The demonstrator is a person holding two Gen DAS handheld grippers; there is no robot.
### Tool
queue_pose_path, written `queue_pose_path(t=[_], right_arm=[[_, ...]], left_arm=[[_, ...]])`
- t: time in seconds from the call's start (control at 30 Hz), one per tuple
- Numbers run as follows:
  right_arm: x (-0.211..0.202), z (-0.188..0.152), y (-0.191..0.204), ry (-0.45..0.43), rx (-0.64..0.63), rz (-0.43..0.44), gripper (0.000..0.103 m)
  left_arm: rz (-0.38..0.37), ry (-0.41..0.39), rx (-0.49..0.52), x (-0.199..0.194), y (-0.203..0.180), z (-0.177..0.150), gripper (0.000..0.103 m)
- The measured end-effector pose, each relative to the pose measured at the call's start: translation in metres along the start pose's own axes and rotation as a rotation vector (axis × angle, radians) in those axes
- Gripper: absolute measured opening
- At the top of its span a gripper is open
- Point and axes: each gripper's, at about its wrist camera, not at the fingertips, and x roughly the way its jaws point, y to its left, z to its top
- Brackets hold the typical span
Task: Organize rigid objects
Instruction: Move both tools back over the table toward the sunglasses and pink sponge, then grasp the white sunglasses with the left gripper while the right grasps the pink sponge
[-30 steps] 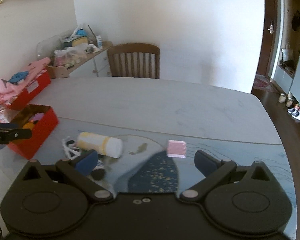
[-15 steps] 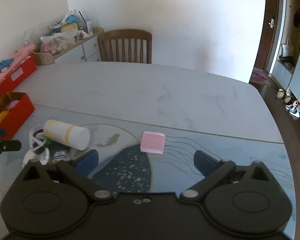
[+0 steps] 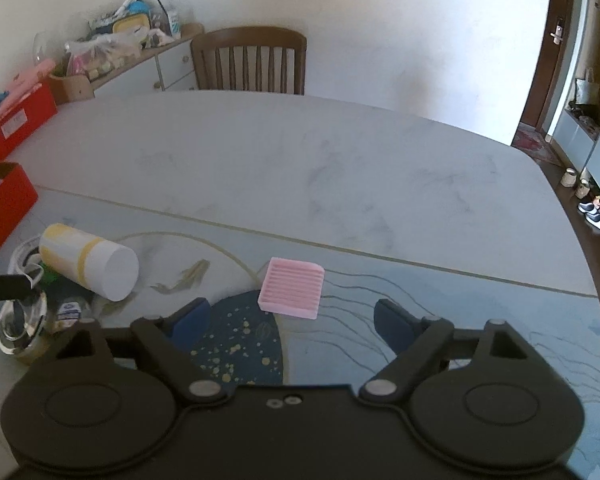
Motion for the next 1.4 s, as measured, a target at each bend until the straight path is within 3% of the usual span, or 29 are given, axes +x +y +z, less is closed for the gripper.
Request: queue_pose_path(t=[0.27, 0.5, 0.67, 0.97, 1.03, 1.4], right_arm=[[0.018, 0.007, 0.001, 0.018, -0.006, 0.023, 0.078], [0.029, 0.011, 0.003, 0.027, -0.006, 0.031, 0.072], [0.035, 0.012, 0.004, 0.038, 0.01, 0.017, 0.063], [0.042, 0.009, 0.007, 0.055, -0.012, -0.012, 0.05], [0.042, 0.008, 0.008, 0.047, -0.018, -0.021, 0.042], [0.031, 0.004, 0.006, 0.024, -0.002, -0.008, 0.04]], left_arm=[[0.002, 0.051, -0.093, 0.017, 0.005, 0.003, 0.08], [0.017, 0.056, -0.113, 0.022, 0.004, 0.006, 0.078], [0.017, 0.079, -0.138, 0.027, 0.005, 0.005, 0.066], [0.004, 0.077, -0.155, 0.028, 0.006, 0.005, 0.057], [-0.006, 0.077, -0.156, 0.029, 0.007, 0.006, 0.052], [-0.022, 0.064, -0.165, 0.023, 0.013, 0.003, 0.044]])
